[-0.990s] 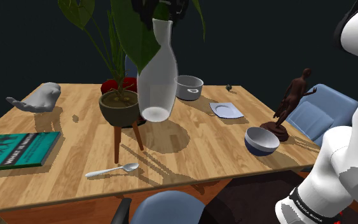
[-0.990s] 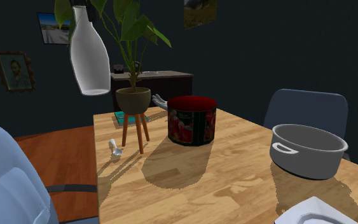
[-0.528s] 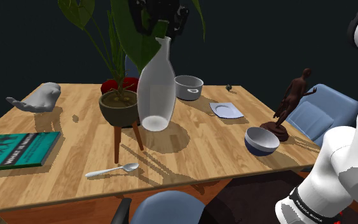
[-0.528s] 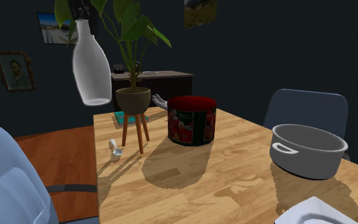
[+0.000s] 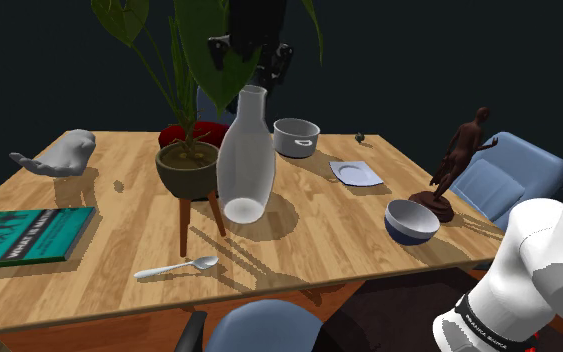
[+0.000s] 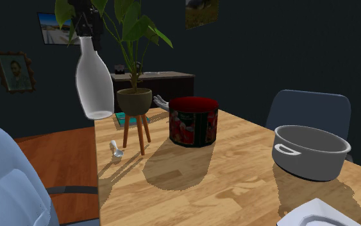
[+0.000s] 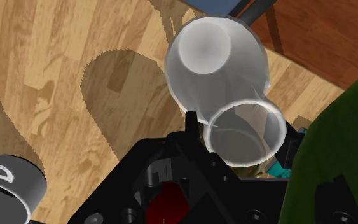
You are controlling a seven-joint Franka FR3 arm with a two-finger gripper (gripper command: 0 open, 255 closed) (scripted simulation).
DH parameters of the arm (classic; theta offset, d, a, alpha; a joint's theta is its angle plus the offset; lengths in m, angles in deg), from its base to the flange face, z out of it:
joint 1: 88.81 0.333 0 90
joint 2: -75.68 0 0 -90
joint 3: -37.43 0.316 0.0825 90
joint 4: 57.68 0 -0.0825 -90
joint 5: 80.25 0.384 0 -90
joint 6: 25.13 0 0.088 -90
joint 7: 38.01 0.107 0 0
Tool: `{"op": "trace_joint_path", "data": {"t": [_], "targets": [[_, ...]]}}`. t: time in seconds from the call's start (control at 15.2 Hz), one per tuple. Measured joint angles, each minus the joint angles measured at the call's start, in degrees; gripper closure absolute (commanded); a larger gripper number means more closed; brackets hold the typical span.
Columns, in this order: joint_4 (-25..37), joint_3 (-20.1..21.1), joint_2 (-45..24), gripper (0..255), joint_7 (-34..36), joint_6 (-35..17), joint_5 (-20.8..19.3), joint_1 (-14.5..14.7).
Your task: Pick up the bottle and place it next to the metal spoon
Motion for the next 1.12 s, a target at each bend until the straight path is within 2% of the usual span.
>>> {"op": "trace_joint_path", "data": {"t": [1.12], "targets": [[-16.1,-0.2,2.7,255,0.0,-13.6,0.7,-0.2]]}}
